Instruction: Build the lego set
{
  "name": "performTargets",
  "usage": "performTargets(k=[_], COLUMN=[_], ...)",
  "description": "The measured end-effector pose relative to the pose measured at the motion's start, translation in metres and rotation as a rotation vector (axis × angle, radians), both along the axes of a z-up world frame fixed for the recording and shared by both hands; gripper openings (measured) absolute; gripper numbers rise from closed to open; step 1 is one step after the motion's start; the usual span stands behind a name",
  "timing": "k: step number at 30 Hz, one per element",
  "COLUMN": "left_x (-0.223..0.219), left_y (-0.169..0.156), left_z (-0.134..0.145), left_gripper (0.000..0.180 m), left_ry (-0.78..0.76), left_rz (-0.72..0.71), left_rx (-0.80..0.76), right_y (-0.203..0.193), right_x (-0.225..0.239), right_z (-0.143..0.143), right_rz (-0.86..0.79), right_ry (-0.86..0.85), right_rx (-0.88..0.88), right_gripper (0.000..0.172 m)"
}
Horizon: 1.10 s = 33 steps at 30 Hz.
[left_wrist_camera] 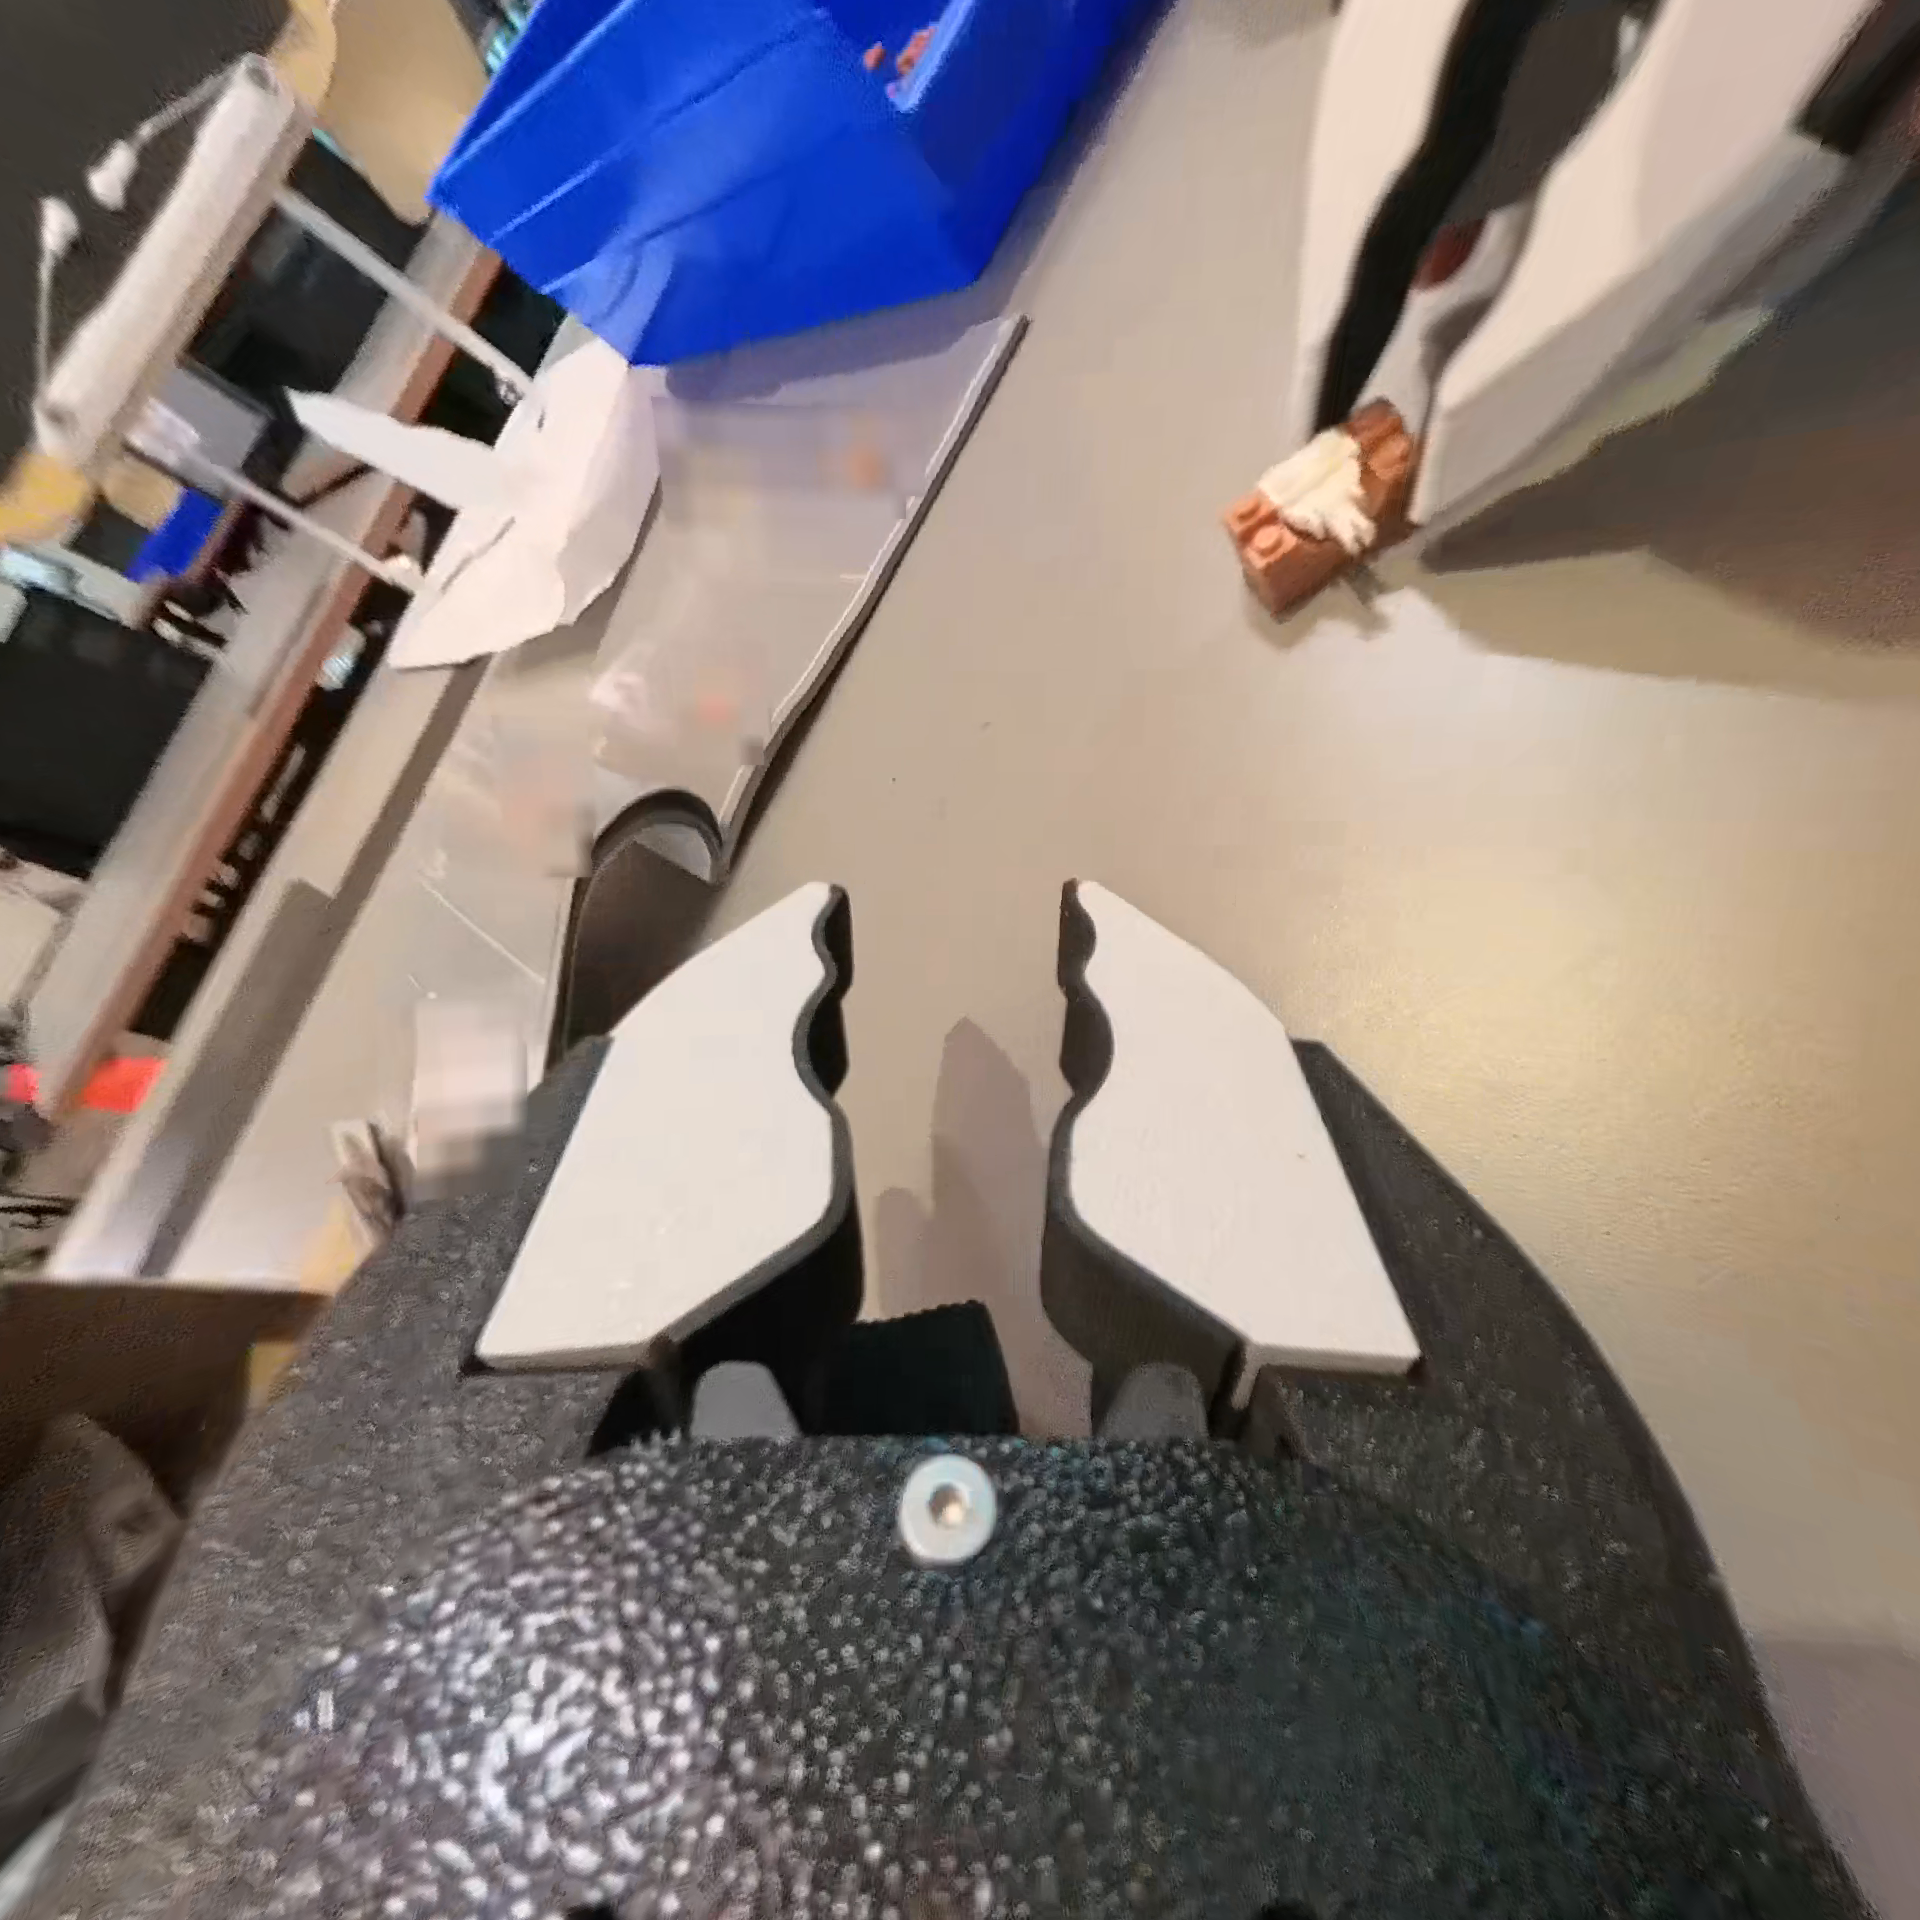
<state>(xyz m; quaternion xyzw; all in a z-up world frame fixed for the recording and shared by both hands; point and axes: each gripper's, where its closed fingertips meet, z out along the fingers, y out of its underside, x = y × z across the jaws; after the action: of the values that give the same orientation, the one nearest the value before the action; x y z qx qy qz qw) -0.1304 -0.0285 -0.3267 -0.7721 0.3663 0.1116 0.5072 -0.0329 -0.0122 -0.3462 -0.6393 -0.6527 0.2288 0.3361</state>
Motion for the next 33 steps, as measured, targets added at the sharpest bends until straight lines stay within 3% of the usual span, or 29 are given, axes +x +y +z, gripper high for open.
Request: performTargets(k=[10,24,33], left_x=[-0.018,-0.013,-0.016], left_y=[-0.014,-0.017,-0.017], left_z=[0.037,0.030,0.031], left_gripper=[0.027,0.027,0.027], left_ry=[-0.384,-0.331,-0.320], left_rz=[0.113,0.107,0.130], left_rx=[0.083,0.051,0.074], right_y=[-0.015,-0.016,-0.017], right_x=[0.008,-0.007,-0.002], right_z=[0.000,-0.002,0.024], right_rz=[0.015,0.029,0.033], right_ry=[0.003,-0.010,0.187], right_rx=[-0.045,-0.002,0.011], right_gripper=[0.021,0.022,0.020])
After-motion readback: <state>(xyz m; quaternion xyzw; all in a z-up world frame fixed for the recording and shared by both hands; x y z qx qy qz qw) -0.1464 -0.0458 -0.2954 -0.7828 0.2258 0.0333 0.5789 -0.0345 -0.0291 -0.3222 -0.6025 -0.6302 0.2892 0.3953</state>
